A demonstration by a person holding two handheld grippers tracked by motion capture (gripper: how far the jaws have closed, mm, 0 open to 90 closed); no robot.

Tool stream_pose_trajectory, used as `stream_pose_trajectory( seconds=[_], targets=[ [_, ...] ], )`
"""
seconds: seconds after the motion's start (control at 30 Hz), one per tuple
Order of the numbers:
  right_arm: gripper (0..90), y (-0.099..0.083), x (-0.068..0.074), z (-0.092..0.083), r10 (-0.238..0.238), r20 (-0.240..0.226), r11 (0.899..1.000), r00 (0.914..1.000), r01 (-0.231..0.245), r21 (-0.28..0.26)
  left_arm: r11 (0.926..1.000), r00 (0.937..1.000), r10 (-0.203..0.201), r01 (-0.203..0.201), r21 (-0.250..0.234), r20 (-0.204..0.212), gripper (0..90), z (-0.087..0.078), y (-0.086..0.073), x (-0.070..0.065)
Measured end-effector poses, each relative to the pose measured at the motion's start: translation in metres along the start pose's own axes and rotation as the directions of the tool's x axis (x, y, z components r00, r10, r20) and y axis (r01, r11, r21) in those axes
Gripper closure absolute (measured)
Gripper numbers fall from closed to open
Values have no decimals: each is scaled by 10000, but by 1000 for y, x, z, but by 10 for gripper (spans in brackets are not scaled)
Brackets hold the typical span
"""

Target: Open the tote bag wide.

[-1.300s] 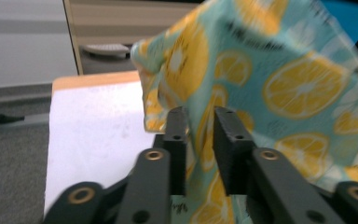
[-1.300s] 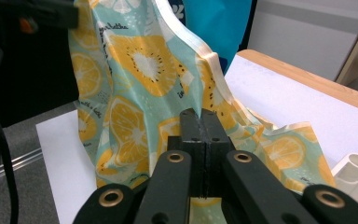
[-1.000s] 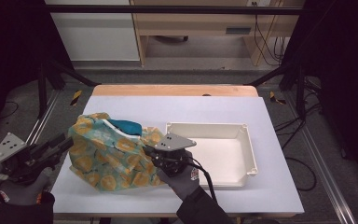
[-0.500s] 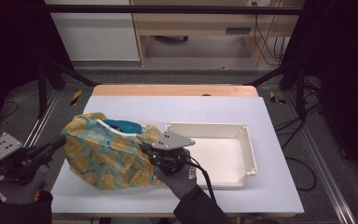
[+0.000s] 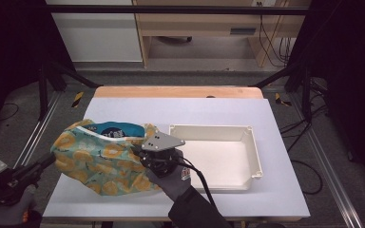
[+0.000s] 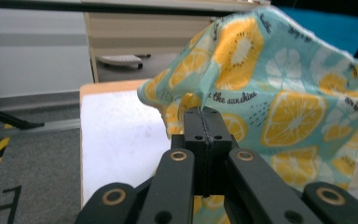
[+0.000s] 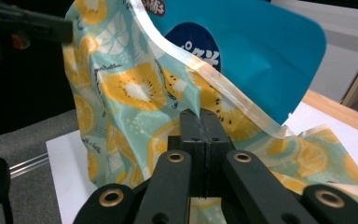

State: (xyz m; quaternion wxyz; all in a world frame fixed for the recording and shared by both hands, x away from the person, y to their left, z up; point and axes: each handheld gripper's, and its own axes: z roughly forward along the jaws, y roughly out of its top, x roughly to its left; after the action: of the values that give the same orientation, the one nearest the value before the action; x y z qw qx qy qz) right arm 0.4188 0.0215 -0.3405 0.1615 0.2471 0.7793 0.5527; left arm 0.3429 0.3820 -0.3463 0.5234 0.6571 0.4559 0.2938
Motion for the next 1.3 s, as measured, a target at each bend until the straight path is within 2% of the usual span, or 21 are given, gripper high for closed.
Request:
stream_pose_trajectory(
  seconds=[0.17, 0.23, 0.4, 0.5, 0.53, 0.63, 0.67, 0.8, 0.83, 0.93, 1.03, 1.1, 1.2, 1.23, 1.3],
  targets=[
    [900, -5, -1, 1, 107, -27, 9999, 9999, -107, 70, 9994, 9999, 3, -6, 358, 106, 895, 7, -4, -1],
    [900, -6, -2, 0, 139, -4, 9999, 9999, -139, 96, 9992, 9999, -53, 47, 395, 142, 839, 9, -2, -1],
    [900, -8, -5, -2, 193, 59, 9997, 9998, -193, 113, 10000, 10000, 27, -27, -95, -80, 663, 6, 12, -3],
    [900, -10, -5, -1, 214, 63, 9997, 9998, -215, 141, 9996, 9999, 113, -114, -245, -40, 628, 5, 20, -4],
    [900, -11, -5, -1, 236, 59, 9996, 9997, -237, 166, 9989, 9997, 248, -249, -399, -10, 622, 7, 27, -7],
    [900, -11, -4, 0, 219, 47, 9996, 9997, -220, 171, 9986, 9993, 365, -362, -378, 88, 608, 12, 32, -10],
    [900, -11, -4, 0, 210, 41, 9996, 9998, -211, 164, 9983, 9985, 523, -519, -268, 163, 609, 19, 37, -13],
    [900, -10, -4, 0, 196, 28, 9997, 9998, -196, 135, 9974, 9973, 720, -719, -94, 162, 662, 29, 41, -17],
    [900, -9, -3, 0, 198, 0, 9998, 9998, -198, 94, 9968, 9968, 796, -797, 52, 99, 773, 32, 42, -18],
    [900, -7, -2, 0, 199, -12, 9998, 9998, -199, 17, 9960, 9964, 849, -850, 287, 26, 894, 34, 41, -18],
    [900, -4, -1, 0, 144, -40, 9999, 9999, -144, -37, 9955, 9956, 932, -931, 147, -58, 900, 29, 40, -19],
    [900, 1, 3, 1, 64, -111, 9999, 9999, -65, -150, 9957, 9957, 911, -913, -147, -142, 900, 18, 36, -19],
    [900, 4, 8, 4, -52, -207, 9998, 9998, 49, -176, 9963, 9966, 798, -804, -297, -209, 900, 8, 28, -18],
    [900, 5, 10, 6, -73, -259, 9998, 9996, 69, -164, 9963, 9966, 798, -804, -297, -209, 900, 8, 28, -18],
    [900, 5, 12, 9, -150, -289, 9999, 9995, 148, -90, 9975, 9975, 695, -697, -125, -156, 900, 4, 17, -16]
  ],
)
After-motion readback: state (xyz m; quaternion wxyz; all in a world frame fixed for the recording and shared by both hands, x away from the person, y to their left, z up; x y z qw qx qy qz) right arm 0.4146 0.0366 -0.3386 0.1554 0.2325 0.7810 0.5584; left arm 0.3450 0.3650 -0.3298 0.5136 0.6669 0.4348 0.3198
